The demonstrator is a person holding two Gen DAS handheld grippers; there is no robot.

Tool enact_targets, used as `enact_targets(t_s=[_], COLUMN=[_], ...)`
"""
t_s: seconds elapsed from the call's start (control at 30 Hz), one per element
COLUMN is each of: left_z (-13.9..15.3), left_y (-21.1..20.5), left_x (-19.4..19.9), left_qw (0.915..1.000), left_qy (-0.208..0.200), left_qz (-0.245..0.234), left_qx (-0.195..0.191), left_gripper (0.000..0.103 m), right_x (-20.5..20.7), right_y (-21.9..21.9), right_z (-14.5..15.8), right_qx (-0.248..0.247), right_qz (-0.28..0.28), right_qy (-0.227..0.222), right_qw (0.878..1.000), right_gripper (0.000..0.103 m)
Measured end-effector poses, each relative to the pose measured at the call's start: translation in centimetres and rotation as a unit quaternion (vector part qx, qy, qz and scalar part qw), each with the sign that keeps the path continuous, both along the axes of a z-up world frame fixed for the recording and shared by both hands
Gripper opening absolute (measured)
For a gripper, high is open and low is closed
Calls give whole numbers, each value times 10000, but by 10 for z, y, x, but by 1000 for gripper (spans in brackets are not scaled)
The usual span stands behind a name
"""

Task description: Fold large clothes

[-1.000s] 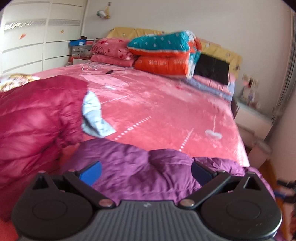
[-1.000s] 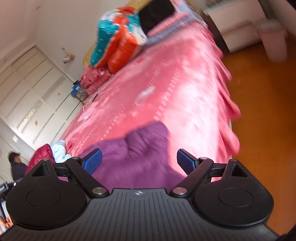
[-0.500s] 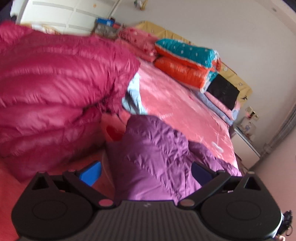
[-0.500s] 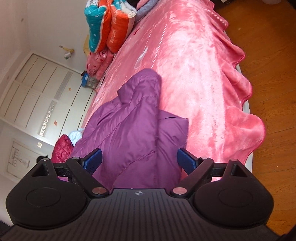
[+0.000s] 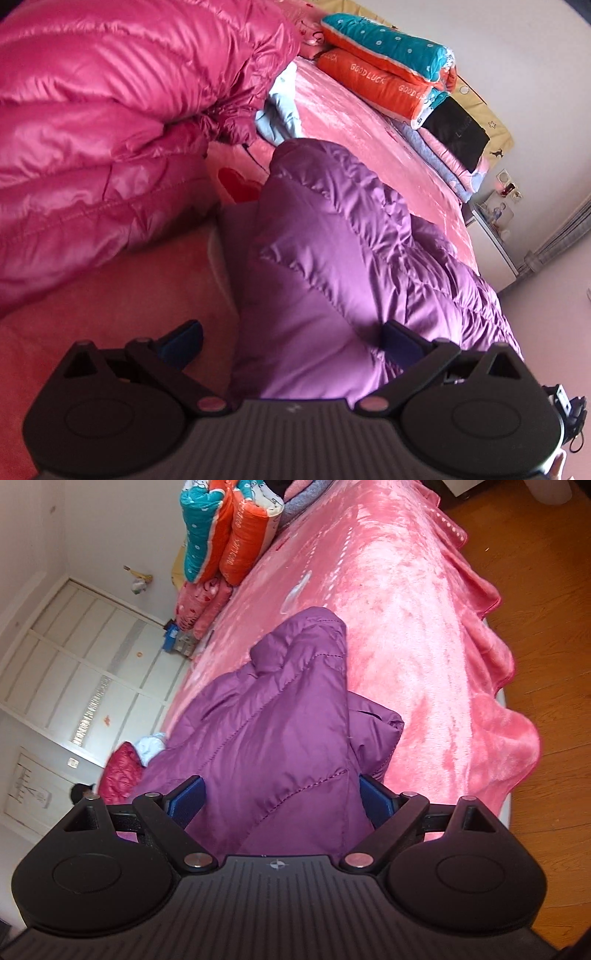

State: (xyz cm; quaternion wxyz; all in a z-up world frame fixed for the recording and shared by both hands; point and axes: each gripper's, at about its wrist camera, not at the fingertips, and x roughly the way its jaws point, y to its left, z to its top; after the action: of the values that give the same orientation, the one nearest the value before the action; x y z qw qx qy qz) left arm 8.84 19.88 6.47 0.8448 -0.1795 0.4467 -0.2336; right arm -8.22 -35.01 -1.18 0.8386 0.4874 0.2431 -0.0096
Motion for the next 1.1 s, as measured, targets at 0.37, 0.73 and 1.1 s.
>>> enact_targets(t_s=[0.37, 0.73, 1.1], left_z=[-19, -17, -8], left_y=[-10, -40, -84], left_x=[13, 1, -35], left_qw=[9989, 9982, 9748], left_qy=[172, -301, -1515], left_qz=[-191, -526, -65], left_qx=[-384, 45, 1634], left_gripper=[103, 103, 103], right_x=[8, 7, 7], right_y=[1, 6, 12], right_z=[-12, -13, -13], right_qx=[-97, -196, -371], right_qz=[-103, -218, -370], right_qy=[168, 190, 223], right_qw=[9998, 9994, 9984], right_gripper=[103, 103, 103])
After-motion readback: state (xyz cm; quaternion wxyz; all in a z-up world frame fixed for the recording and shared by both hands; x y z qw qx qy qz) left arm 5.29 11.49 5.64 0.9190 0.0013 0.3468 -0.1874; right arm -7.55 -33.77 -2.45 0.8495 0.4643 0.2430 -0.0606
